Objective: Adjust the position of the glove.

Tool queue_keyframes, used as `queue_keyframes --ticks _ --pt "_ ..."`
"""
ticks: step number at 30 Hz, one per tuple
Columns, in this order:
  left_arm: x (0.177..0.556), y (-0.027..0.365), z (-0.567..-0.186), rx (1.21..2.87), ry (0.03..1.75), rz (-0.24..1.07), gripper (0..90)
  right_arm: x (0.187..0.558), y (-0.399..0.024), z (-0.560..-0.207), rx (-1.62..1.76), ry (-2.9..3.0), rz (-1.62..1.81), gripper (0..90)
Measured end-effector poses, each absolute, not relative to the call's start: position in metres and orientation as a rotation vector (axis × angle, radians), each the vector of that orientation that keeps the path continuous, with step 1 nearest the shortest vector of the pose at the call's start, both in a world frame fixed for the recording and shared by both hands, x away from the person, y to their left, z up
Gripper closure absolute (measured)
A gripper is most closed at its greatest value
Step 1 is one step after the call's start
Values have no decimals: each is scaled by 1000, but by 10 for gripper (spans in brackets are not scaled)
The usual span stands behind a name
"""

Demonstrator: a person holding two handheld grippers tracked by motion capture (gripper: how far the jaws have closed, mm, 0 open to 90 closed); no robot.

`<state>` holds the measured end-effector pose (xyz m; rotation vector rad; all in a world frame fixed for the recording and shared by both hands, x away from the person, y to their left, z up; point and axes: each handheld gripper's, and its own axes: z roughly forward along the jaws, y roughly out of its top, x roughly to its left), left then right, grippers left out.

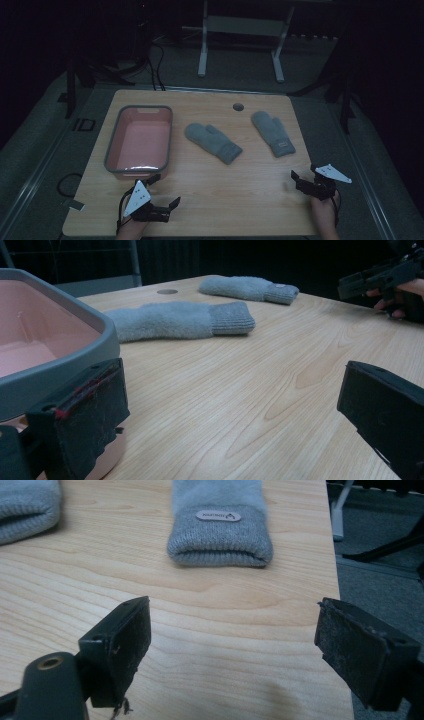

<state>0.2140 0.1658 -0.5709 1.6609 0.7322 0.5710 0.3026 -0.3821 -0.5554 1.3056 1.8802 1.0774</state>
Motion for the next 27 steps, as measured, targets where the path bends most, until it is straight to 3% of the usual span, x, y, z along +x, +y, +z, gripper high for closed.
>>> queue_keyframes --ticks 13,27 --pt "215 169 -571 1656 712 530 3 318 -376 -547 1344 2046 1118 148" --pt "215 169 -571 1678 706 525 2 353 -338 -524 1223 2195 1101 142"
